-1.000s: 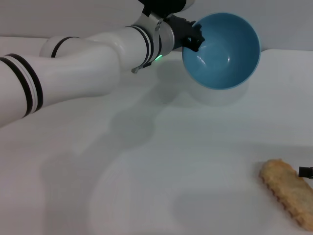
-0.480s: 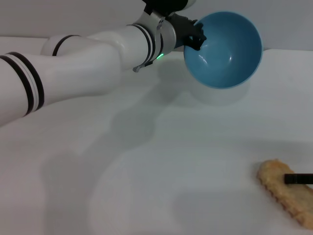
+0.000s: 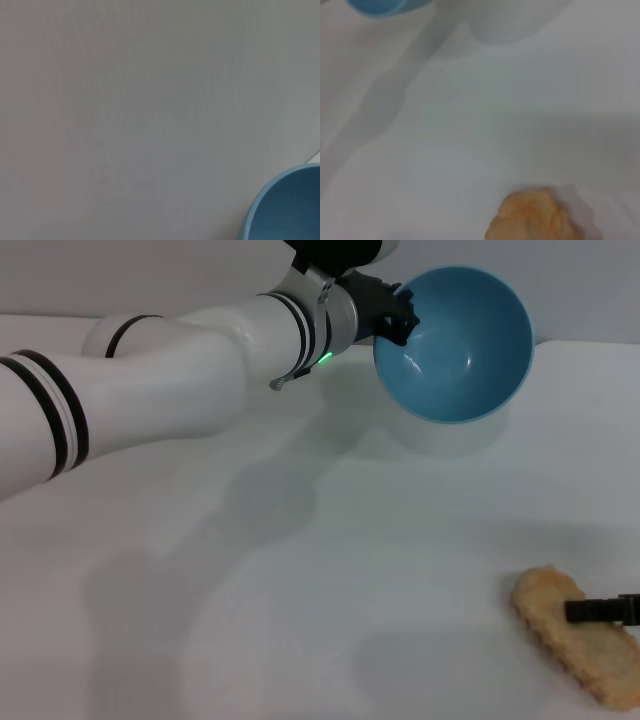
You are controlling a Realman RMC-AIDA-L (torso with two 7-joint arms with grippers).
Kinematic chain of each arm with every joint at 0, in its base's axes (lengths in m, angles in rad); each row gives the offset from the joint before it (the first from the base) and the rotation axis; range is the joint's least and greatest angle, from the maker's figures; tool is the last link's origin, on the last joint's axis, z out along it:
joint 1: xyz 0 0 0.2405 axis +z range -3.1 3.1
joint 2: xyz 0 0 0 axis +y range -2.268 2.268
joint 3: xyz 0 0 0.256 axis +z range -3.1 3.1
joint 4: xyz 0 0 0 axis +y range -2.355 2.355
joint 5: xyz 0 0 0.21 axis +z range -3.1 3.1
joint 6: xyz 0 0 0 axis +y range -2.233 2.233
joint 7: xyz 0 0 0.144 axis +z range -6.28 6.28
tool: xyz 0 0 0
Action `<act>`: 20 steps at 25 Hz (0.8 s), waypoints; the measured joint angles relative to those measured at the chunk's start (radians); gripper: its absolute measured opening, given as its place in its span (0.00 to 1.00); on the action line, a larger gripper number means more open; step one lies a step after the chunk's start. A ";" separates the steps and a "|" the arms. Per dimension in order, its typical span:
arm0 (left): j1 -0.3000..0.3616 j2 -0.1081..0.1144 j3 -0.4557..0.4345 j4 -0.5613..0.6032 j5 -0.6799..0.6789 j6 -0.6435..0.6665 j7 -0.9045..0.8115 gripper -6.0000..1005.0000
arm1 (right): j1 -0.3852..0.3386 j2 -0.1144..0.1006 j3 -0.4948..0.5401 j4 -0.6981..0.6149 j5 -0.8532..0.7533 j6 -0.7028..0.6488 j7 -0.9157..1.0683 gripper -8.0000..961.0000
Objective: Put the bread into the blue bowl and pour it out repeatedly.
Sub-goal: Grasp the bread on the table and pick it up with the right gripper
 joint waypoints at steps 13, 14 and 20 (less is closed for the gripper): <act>-0.007 0.002 -0.012 0.002 0.000 0.059 -0.001 0.00 | -0.015 -0.001 0.001 -0.121 0.143 -0.114 -0.044 0.26; -0.009 0.003 -0.018 0.001 0.000 0.074 -0.001 0.00 | -0.018 -0.003 0.001 -0.139 0.170 -0.130 -0.049 0.26; -0.028 0.006 -0.061 0.004 -0.001 0.211 -0.001 0.00 | -0.020 -0.006 0.012 -0.285 0.322 -0.185 -0.051 0.21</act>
